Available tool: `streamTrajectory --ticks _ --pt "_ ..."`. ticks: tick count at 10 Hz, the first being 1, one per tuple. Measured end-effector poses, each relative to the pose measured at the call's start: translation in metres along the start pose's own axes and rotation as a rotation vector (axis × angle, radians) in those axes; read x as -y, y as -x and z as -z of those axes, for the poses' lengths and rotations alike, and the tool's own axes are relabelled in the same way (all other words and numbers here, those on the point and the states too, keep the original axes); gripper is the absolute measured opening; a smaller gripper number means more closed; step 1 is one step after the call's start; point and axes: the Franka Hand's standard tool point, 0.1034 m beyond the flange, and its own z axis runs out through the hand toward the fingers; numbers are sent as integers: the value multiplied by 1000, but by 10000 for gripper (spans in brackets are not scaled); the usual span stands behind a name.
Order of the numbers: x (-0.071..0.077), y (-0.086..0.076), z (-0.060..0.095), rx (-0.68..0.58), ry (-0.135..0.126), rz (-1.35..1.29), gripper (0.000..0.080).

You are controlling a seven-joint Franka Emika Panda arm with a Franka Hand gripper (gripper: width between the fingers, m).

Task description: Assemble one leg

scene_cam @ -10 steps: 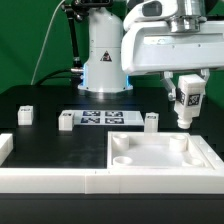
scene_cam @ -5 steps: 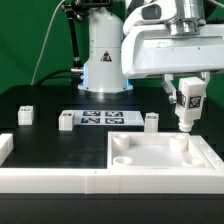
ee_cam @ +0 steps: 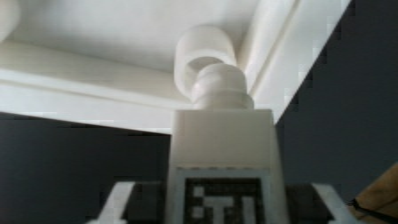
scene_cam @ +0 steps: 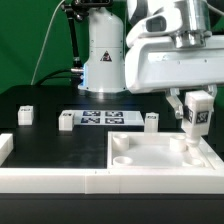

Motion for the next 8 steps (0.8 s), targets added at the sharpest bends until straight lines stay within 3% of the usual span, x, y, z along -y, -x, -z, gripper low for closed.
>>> streamTrajectory --ticks 1,8 --pt "-2 -2 -5 -48 3 2 287" --pt "-3 6 -24 -39 0 5 287"
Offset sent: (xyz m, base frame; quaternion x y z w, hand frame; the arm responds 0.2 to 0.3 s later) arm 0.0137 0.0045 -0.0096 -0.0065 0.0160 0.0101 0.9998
